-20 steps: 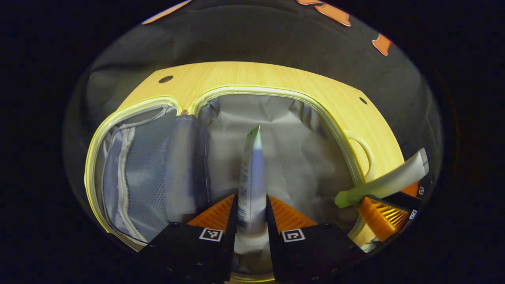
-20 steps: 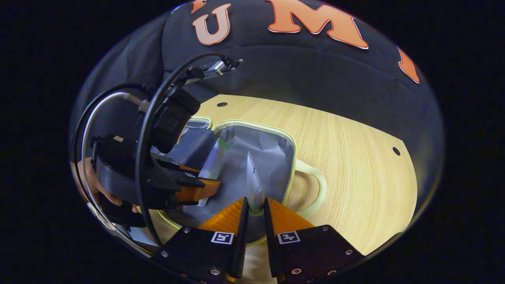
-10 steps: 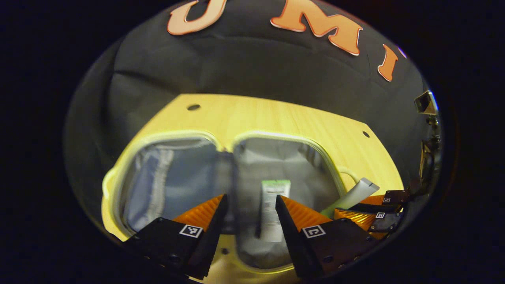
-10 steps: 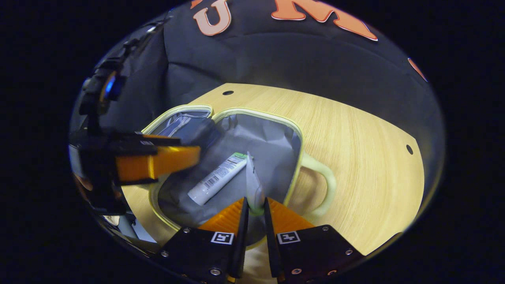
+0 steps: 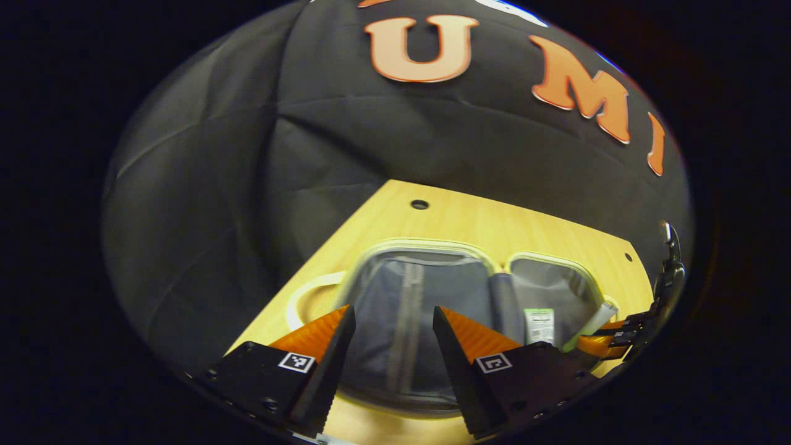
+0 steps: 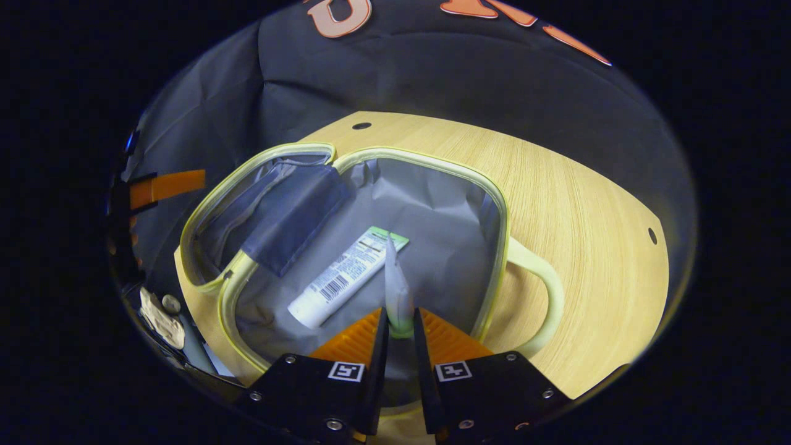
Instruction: First open the suitcase, pack the skin care products into it, and then close the suitcase.
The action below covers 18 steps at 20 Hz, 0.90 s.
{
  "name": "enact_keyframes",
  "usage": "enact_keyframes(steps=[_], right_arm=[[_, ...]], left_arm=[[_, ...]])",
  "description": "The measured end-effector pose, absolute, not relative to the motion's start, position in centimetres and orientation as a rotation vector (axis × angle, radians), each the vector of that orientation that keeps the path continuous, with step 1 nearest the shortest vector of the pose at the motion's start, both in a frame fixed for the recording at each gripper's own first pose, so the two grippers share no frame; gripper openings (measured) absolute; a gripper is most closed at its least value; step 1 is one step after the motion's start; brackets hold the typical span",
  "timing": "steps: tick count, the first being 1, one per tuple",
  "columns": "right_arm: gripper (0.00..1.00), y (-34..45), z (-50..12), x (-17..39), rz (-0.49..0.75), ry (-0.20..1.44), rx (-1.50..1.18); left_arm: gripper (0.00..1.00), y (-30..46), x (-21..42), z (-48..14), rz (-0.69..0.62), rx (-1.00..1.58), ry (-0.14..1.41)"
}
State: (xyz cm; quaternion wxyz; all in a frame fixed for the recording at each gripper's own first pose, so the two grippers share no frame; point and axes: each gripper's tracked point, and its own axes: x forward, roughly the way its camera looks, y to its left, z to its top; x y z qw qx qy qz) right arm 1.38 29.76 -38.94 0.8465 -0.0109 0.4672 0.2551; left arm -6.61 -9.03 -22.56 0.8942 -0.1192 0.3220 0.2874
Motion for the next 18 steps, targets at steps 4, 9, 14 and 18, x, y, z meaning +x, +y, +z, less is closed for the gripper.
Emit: enact_keyframes(steps=[4, 9, 14, 18], right_arm=[[0.30, 29.5, -39.1, 2.0, 0.482, 0.990, -0.009], [0.49, 28.1, -36.9, 2.7, 0.396, 0.926, -0.013], [0.69, 25.8, -33.7, 3.2, 0.305, 0.823, -0.034], [0.78, 24.3, -31.1, 2.8, 0.252, 0.764, -0.042]], left_arm=[[0.79, -4.3, -9.9, -25.9, 0.621, -0.250, 0.690], [0.79, 0.3, -11.6, -27.2, 0.626, -0.298, 0.688], [0.80, 1.9, -11.3, -31.1, 0.572, -0.434, 0.747], [0.81, 1.2, -10.9, -35.2, 0.504, -0.487, 0.883]])
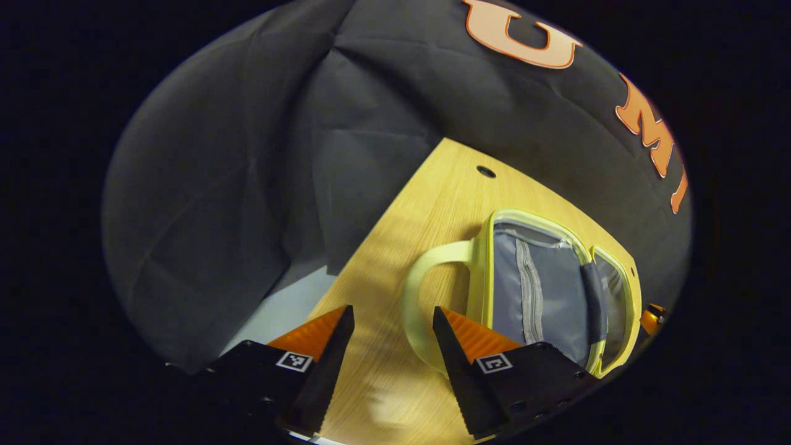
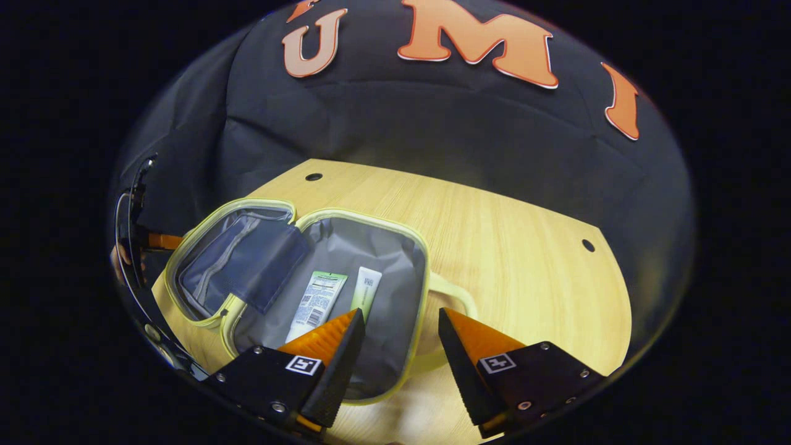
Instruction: First open the suitcase, pack the skin care products into it, and then close the suitcase.
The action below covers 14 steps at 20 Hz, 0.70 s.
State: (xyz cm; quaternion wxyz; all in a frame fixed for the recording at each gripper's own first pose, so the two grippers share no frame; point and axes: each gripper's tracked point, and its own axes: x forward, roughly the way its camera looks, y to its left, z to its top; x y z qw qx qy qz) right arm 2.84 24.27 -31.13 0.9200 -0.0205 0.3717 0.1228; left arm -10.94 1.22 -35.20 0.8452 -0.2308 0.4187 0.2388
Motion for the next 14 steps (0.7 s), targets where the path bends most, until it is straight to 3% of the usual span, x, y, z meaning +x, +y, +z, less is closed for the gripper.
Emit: enact_keyframes(steps=[1, 2, 4, 7, 8, 9, 10, 11, 14], right_arm=[[0.80, 23.9, -30.7, 2.8, 0.246, 0.750, -0.049], [0.80, 23.5, -30.3, 2.7, 0.239, 0.741, -0.059], [0.81, 22.9, -29.8, 2.4, 0.226, 0.728, -0.066], [0.82, 22.2, -28.7, 2.3, 0.218, 0.692, -0.067], [0.82, 21.8, -28.3, 2.3, 0.213, 0.680, -0.084], [0.82, 21.2, -27.9, 2.5, 0.211, 0.658, -0.104], [0.82, 20.9, -27.2, 2.6, 0.211, 0.631, -0.123], [0.83, 20.5, -26.5, 2.8, 0.212, 0.601, -0.137], [0.83, 19.4, -24.2, 3.2, 0.225, 0.527, -0.157]], left_arm=[[0.77, 1.3, -10.5, -35.9, 0.491, -0.481, 0.886], [0.81, 1.7, -10.2, -36.2, 0.479, -0.467, 0.900], [0.70, 1.5, -9.4, -35.9, 0.437, -0.474, 0.914], [0.30, 0.7, -8.7, -36.2, 0.385, -0.423, 0.964], [0.30, 1.7, -8.1, -36.2, 0.411, -0.419, 0.931], [0.14, 1.0, -8.0, -34.0, 0.407, -0.433, 0.926], [0.13, 1.3, -8.1, -33.0, 0.437, -0.430, 0.892], [0.01, 1.1, -7.9, -32.8, 0.454, -0.429, 0.894], [0.01, 0.6, -7.9, -30.0, 0.473, -0.316, 0.885]])
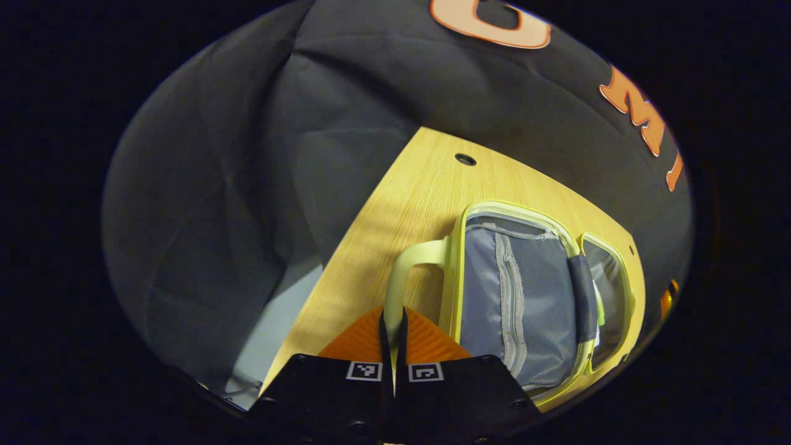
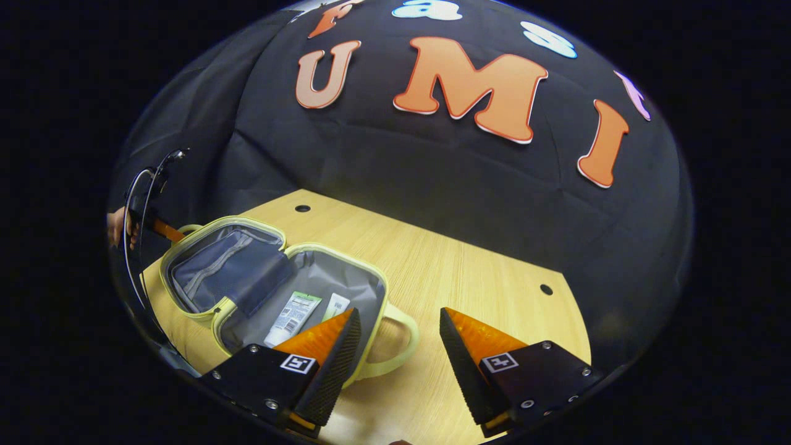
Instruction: First open the suitcase, pack the skin care products into it, and then close the suitcase.
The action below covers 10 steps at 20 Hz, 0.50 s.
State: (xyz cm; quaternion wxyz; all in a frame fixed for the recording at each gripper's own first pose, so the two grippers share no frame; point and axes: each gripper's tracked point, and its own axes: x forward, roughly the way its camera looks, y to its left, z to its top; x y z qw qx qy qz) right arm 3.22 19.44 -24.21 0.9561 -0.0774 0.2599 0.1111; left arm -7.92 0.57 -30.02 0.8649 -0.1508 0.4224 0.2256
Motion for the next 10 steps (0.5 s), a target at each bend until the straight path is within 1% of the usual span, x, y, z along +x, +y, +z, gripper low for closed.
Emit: enact_keyframes(steps=[3, 10], right_arm=[[0.84, 17.8, -22.5, 3.6, 0.225, 0.480, -0.157], [0.85, 15.1, -21.5, 3.1, 0.252, 0.430, -0.135]], left_arm=[[0.01, -0.1, -7.2, -25.8, 0.483, -0.184, 0.842], [0.01, -4.1, -4.1, -15.3, 0.462, -0.046, 0.704]])
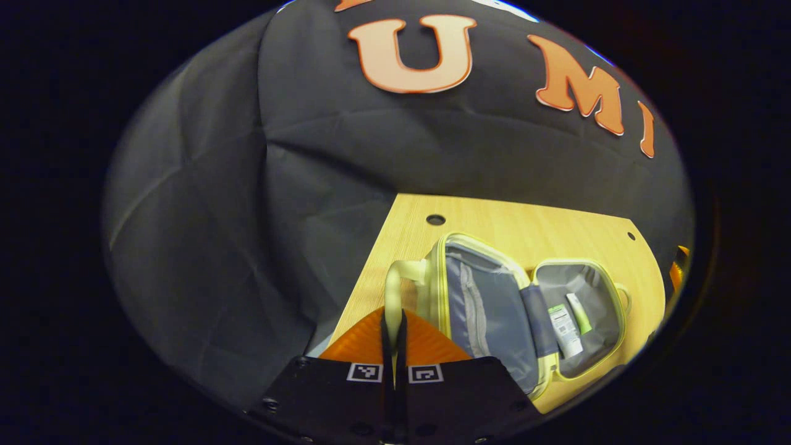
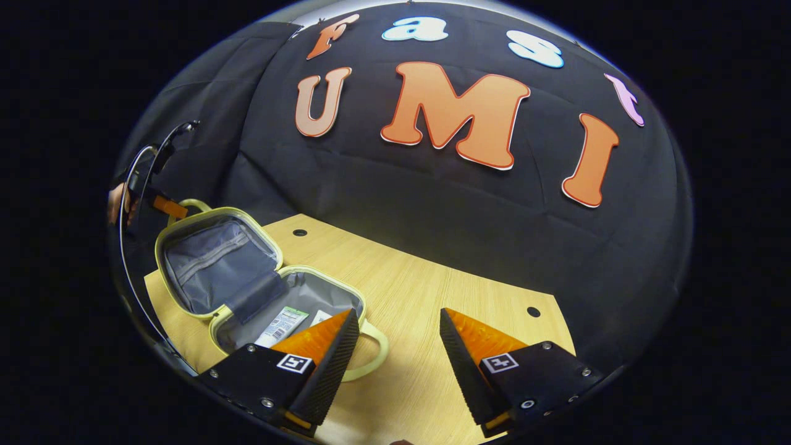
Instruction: First open the suitcase, pack the skin care products into it, and then close the suitcase.
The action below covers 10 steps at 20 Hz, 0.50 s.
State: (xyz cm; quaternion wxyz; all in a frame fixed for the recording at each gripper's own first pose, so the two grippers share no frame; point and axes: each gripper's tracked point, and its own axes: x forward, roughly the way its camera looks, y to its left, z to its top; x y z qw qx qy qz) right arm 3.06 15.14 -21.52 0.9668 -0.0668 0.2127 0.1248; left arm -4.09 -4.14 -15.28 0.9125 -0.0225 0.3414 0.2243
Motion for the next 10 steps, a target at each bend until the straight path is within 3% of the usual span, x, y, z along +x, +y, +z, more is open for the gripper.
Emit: enact_keyframes(steps=[10], right_arm=[[0.87, 12.1, -21.1, 1.0, 0.294, 0.389, -0.101]], left_arm=[[0.01, -17.5, 1.3, -5.6, 0.329, 0.003, 0.530]])
